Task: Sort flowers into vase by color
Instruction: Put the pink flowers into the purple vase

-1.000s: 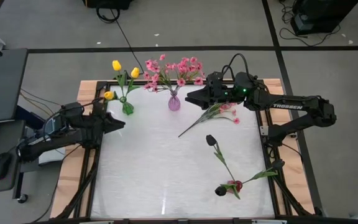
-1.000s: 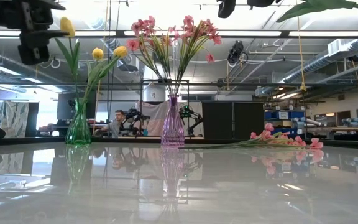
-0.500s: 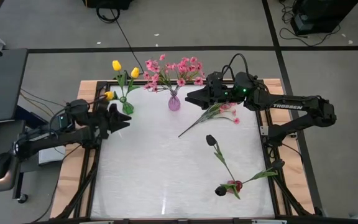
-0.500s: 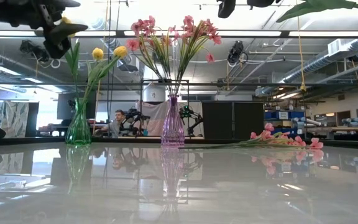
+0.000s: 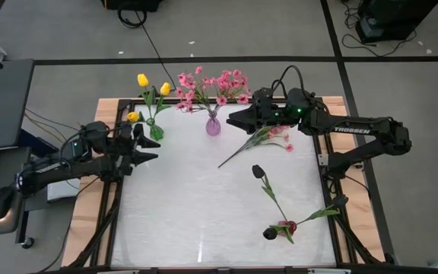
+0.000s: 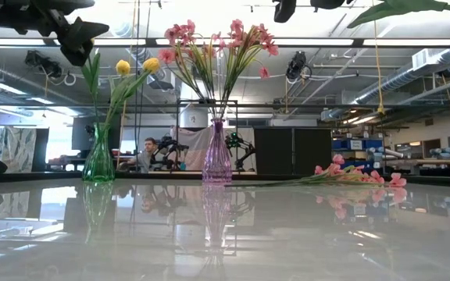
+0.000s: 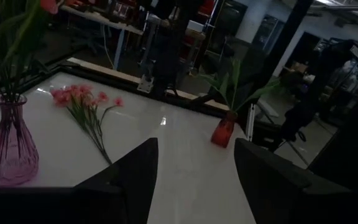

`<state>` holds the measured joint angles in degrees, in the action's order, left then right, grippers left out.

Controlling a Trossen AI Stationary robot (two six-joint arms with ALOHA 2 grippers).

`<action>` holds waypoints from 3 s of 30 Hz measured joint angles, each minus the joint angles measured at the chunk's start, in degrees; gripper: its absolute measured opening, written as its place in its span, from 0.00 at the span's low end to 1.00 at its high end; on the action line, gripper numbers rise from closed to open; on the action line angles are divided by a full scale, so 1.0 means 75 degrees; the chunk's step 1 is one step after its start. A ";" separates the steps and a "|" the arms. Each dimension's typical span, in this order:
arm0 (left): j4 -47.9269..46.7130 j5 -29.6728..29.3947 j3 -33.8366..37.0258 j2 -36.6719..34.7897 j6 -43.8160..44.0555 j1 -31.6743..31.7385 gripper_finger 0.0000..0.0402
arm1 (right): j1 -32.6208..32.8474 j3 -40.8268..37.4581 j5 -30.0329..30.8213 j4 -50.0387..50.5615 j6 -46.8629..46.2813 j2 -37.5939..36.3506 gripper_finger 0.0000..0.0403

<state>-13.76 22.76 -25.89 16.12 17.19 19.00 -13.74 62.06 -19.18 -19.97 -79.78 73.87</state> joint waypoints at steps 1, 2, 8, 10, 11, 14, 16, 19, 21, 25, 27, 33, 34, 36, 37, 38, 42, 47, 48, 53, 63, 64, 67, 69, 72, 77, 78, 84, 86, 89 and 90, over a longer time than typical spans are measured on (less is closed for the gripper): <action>-0.0003 0.0000 0.0000 0.0000 0.0000 0.0000 0.54 | 0.0000 0.0000 -0.0002 0.0001 0.0002 0.0000 0.63; 0.0000 0.0000 0.0000 0.0000 0.0000 0.0000 0.54 | 0.0000 0.0000 -0.0001 0.0001 0.0002 0.0000 0.63; -0.0001 0.0001 0.0000 0.0000 0.0020 0.0000 0.54 | 0.0000 -0.0002 0.0009 -0.0002 -0.0011 0.0000 0.63; -0.0003 0.0000 0.0000 0.0000 0.0020 0.0000 0.54 | 0.0000 0.0000 0.0012 0.0001 -0.0008 0.0000 0.63; 0.0000 0.0000 0.0000 0.0000 0.0020 0.0000 0.54 | 0.0000 0.0000 0.0012 0.0001 -0.0011 0.0000 0.63; -0.0003 0.0001 0.0000 0.0000 0.0023 0.0000 0.54 | 0.0000 0.0000 0.0015 -0.0002 -0.0004 0.0000 0.63; -0.0002 0.0000 0.0000 0.0000 0.0023 0.0000 0.54 | 0.0000 0.0000 0.0006 -0.0002 -0.0004 0.0000 0.63; -0.0001 0.0001 0.0000 0.0000 0.0023 0.0000 0.54 | 0.0000 0.0000 0.0005 -0.0001 -0.0001 0.0000 0.63; -0.0003 0.0003 0.0000 0.0000 0.0023 0.0000 0.54 | 0.0000 0.0000 0.0003 -0.0001 -0.0001 0.0000 0.63; -0.0001 0.0002 0.0000 0.0000 0.0023 0.0000 0.54 | 0.0000 -0.0001 0.0003 0.0000 0.0000 0.0000 0.63; -0.0003 0.0003 0.0000 0.0000 0.0023 0.0000 0.54 | 0.0000 -0.0001 0.0003 -0.0031 0.0001 0.0000 0.63; -0.0003 0.0003 0.0000 0.0000 0.0023 0.0000 0.54 | 0.0000 0.0000 0.0003 -0.0118 0.0002 -0.0006 0.63; -0.0003 0.0003 0.0000 0.0000 0.0023 0.0000 0.54 | 0.0000 -0.0003 0.0002 -0.0127 0.0002 -0.0006 0.63; -0.0002 0.0003 0.0000 0.0000 0.0023 0.0000 0.54 | 0.0000 -0.0001 0.0000 -0.0133 0.0002 -0.0006 0.63; -0.0003 0.0003 0.0000 0.0000 0.0023 0.0000 0.54 | 0.0000 -0.0001 0.0003 -0.0130 0.0002 -0.0006 0.63; -0.0001 0.0003 0.0000 0.0000 0.0023 0.0000 0.54 | 0.0000 -0.0003 0.0000 -0.0126 0.0002 -0.0006 0.63; -0.0001 0.0003 0.0000 0.0000 0.0023 0.0000 0.54 | 0.0000 -0.0003 0.0001 -0.0128 0.0002 -0.0006 0.63; 0.0000 0.0003 0.0003 0.0000 0.0023 0.0000 0.54 | 0.0000 -0.0003 0.0000 -0.0128 0.0002 -0.0006 0.63; -0.0003 0.0000 0.0003 0.0000 0.0023 0.0000 0.54 | 0.0000 -0.0003 0.0000 -0.0125 0.0002 -0.0006 0.63; -0.0003 0.0000 0.0003 0.0000 0.0023 0.0000 0.54 | 0.0000 -0.0003 0.0001 -0.0121 0.0002 -0.0006 0.63; 0.0000 0.0000 0.0003 -0.0003 0.0023 0.0000 0.54 | 0.0089 -0.0003 0.0165 -0.0066 0.0018 0.0003 0.63; -0.0002 0.0000 0.0003 -0.0002 0.0023 0.0000 0.54 | 0.0111 -0.0003 0.0207 -0.0014 0.0081 0.0003 0.63; -0.0003 0.0000 0.0003 -0.0003 0.0023 0.0000 0.54 | 0.0128 -0.0003 0.0309 0.0185 0.0535 0.0009 0.63; -0.0002 0.0000 0.0003 -0.0003 0.0023 0.0001 0.54 | 0.0117 -0.0003 0.0158 0.0630 0.1209 0.0006 0.63; -0.0003 0.0000 0.0003 -0.0003 0.0023 0.0003 0.54 | 0.0122 -0.0003 0.0223 0.1782 0.2082 0.0009 0.63; 0.0000 0.0000 0.0003 -0.0003 0.0023 0.0001 0.54 | 0.0143 -0.0003 0.0452 0.3827 0.3074 0.0009 0.63; -0.0003 0.0000 0.0003 -0.0003 0.0023 0.0003 0.54 | 0.0143 -0.0003 0.0554 0.4134 0.3232 0.0009 0.63; -0.0003 0.0000 0.0003 -0.0003 0.0023 0.0002 0.54 | -0.0001 -0.0003 0.1918 0.5754 0.3489 0.0009 0.63; -0.0003 0.0000 0.0003 -0.0003 0.0023 0.0001 0.54 | -0.0020 -0.0003 0.2441 0.6205 0.3467 0.0009 0.63; -0.0003 0.0000 0.0003 -0.0003 0.0023 0.0000 0.54 | -0.0032 -0.0003 0.3232 0.6931 0.3269 0.0009 0.63; -0.0003 0.0000 0.0003 -0.0003 0.0023 0.0003 0.54 | -0.0035 -0.0003 0.3468 0.7123 0.3128 0.0009 0.63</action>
<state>-13.78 22.76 -25.87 16.10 17.37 19.03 -14.00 62.04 6.83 33.45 -56.32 73.93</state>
